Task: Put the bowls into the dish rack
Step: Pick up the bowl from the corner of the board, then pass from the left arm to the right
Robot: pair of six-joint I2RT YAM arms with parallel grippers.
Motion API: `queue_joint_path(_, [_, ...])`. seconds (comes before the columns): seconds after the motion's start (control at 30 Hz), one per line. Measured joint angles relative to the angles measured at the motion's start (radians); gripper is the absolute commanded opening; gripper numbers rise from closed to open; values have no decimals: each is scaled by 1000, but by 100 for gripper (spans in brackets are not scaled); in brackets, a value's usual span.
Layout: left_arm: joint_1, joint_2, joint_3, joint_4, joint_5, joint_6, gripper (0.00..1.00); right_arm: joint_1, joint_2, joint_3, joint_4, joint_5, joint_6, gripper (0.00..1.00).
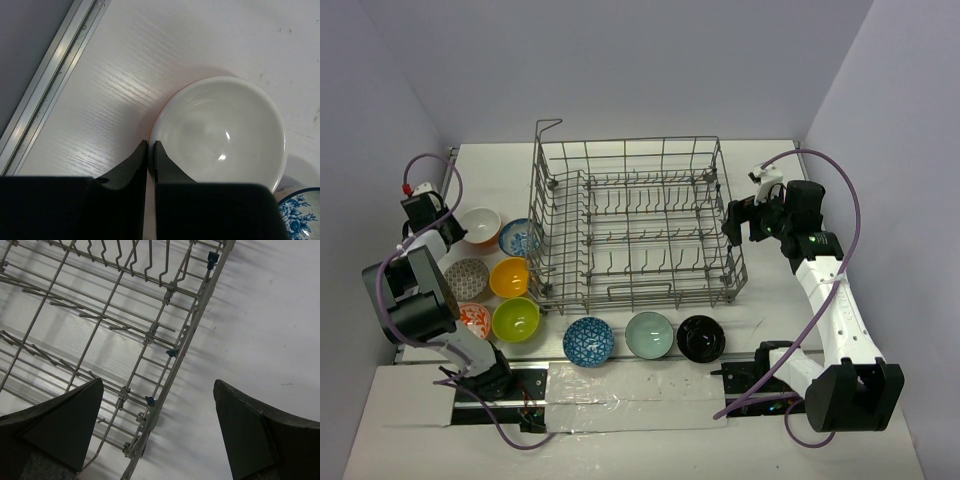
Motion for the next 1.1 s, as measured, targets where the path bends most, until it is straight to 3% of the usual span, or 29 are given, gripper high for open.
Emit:
queue_joint_path(0.73, [0, -123, 42, -140, -32, 7, 0, 0, -2, 0, -3, 0, -10, 98])
queue_joint_path(1.1, [0, -263, 153, -222, -58, 6, 0, 0, -14, 0, -10, 0, -15, 98])
